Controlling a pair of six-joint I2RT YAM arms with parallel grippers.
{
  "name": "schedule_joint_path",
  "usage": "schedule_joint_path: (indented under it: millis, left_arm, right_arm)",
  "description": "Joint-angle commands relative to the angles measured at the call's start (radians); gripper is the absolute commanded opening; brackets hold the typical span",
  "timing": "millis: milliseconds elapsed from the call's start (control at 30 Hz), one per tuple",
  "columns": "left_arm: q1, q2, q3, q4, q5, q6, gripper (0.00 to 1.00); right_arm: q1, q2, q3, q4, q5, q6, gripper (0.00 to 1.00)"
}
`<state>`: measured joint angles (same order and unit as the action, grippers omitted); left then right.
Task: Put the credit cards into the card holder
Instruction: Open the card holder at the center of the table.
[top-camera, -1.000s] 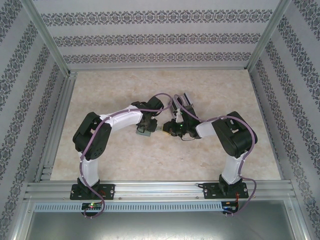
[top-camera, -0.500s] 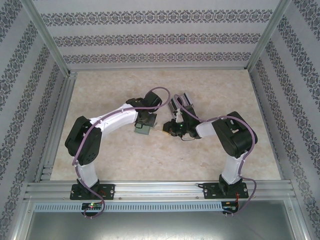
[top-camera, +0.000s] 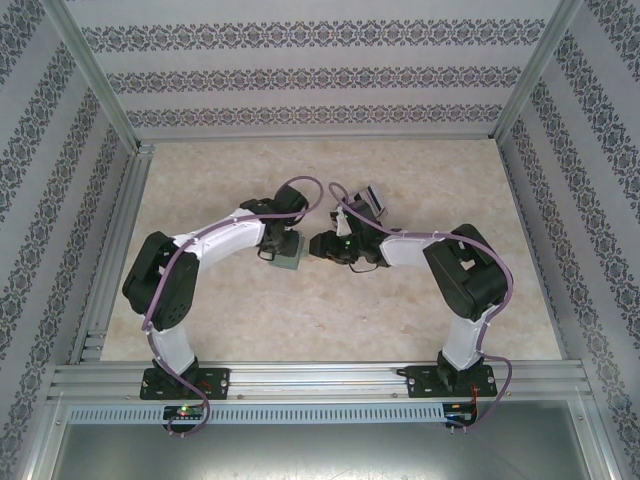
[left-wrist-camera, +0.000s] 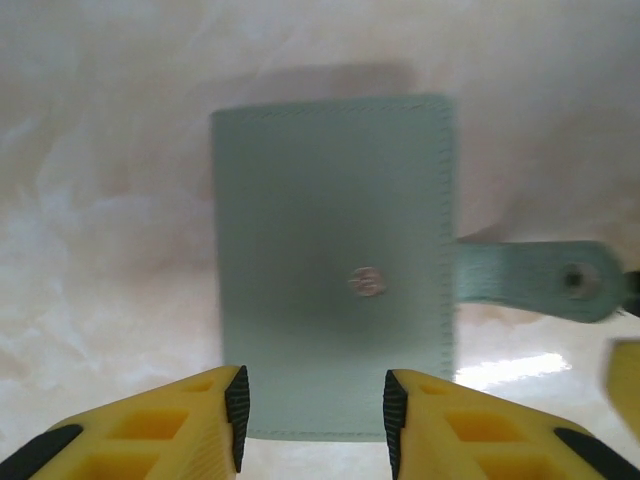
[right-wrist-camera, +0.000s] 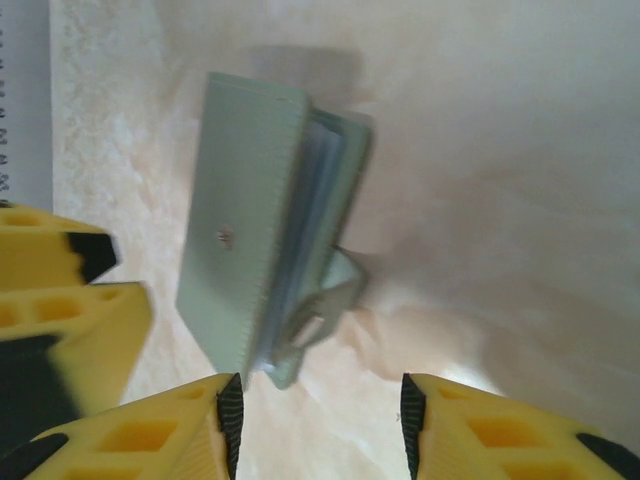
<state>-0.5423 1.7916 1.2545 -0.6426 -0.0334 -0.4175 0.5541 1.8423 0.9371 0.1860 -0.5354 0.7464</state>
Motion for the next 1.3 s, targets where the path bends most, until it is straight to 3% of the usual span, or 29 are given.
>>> schedule_joint_path:
  millis: [0,300,433,633,867,1267]
  left_arm:
    - [0.068,-0.085,-0.074,0.071,0.092,-0.076,0.43]
    - [0.104,-0.158,-0.142,0.118,0.132,-0.088,0.45]
    - [0.104,-0.165,-0.151,0.135,0.154,-0.078,0.47]
    - [0.104,-0.177,-0.158,0.192,0.240,-0.069,0.50]
    - [0.104,-0.186,-0.152,0.244,0.311,-0.097,0.63]
    - [0.103,-0.135,-0.141,0.303,0.391,-0.127,0.63]
  right_arm:
    - [0.016,0.018,0.044,-0.038,0.040,-0.038,0.50]
    - [0.023,0.107,0.126,-0.117,0.114,-0.053,0.46]
    - [0.020,0.107,0.139,-0.109,0.105,-0.054,0.22]
    - [0.017,0.015,0.158,-0.194,0.124,-0.118,0.06]
    - [0.019,-0.056,0.152,-0.202,0.073,-0.116,0.06]
    - [0.020,-0.114,0.149,-0.199,0.053,-0.107,0.06]
